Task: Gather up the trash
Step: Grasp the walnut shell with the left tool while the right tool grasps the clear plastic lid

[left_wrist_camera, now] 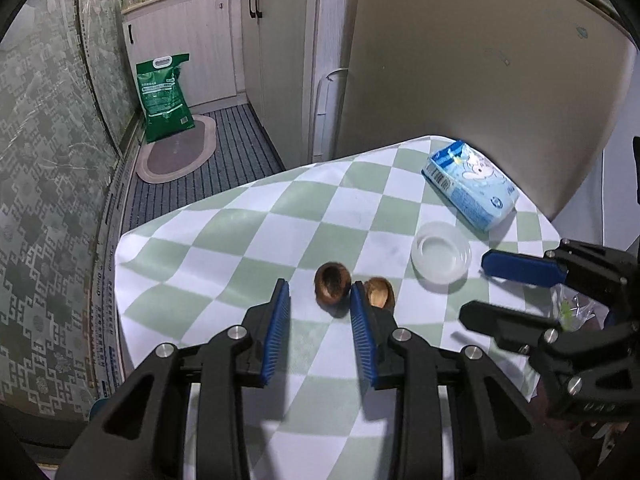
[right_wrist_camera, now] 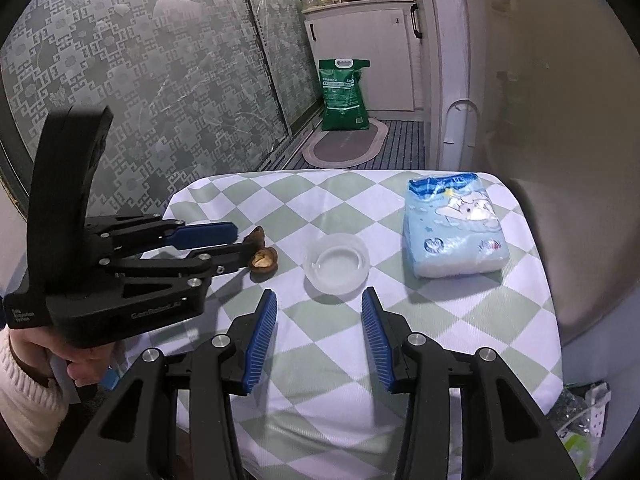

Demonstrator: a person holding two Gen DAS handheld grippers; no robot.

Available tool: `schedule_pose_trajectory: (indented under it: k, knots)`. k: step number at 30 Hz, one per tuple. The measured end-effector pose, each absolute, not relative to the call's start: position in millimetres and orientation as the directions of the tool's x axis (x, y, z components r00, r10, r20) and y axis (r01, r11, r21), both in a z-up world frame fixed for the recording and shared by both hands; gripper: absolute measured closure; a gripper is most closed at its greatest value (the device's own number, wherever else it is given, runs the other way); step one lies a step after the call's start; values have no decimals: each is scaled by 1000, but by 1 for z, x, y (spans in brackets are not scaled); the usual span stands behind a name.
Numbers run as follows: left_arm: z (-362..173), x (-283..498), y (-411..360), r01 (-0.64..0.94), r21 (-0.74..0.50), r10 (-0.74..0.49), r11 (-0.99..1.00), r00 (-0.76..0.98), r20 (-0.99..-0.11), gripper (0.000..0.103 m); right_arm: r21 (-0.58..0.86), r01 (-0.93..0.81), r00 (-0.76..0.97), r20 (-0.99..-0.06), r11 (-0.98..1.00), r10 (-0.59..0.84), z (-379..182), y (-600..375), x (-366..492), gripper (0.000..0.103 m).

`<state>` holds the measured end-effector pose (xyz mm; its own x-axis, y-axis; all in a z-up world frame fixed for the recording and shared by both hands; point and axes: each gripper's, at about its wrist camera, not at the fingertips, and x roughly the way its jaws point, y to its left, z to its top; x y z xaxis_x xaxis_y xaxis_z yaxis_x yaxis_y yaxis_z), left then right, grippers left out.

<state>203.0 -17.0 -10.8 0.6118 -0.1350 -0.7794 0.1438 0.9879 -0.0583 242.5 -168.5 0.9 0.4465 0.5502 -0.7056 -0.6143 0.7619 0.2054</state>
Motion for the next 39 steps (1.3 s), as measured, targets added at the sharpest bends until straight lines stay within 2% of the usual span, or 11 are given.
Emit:
schedule_pose_trajectory:
  k: [2, 3, 4, 16, 24, 32, 39]
  knots:
    - [-11, 207, -18, 147, -58, -136, 987, 608, -782, 71, 202, -609, 448, -710, 767, 543, 1, -166, 245, 59]
    - [-11, 208, -19, 148, -55, -135, 987, 607, -783, 78, 198, -606, 450, -713, 770, 538, 0, -166, 247, 59]
    - [-11, 209, -19, 149, -50, -132, 987, 607, -784, 81, 193, -604, 453, -715, 774, 532, 0, -164, 248, 59]
    - [0, 187, 2, 129, -155, -201, 980, 642, -740, 82, 115, -599, 487, -733, 792, 475, -2, -146, 255, 62]
    - [7, 165, 19, 115, -187, -216, 975, 669, -711, 82, -26, -595, 544, -749, 804, 379, -5, -124, 255, 62]
    - [9, 142, 50, 85, -220, -216, 972, 694, -687, 82, -56, -575, 564, -750, 816, 346, -3, -112, 261, 64]
    - [9, 123, 81, 34, -253, -201, 967, 712, -673, 82, -24, -604, 557, -728, 797, 400, 19, -92, 249, 64]
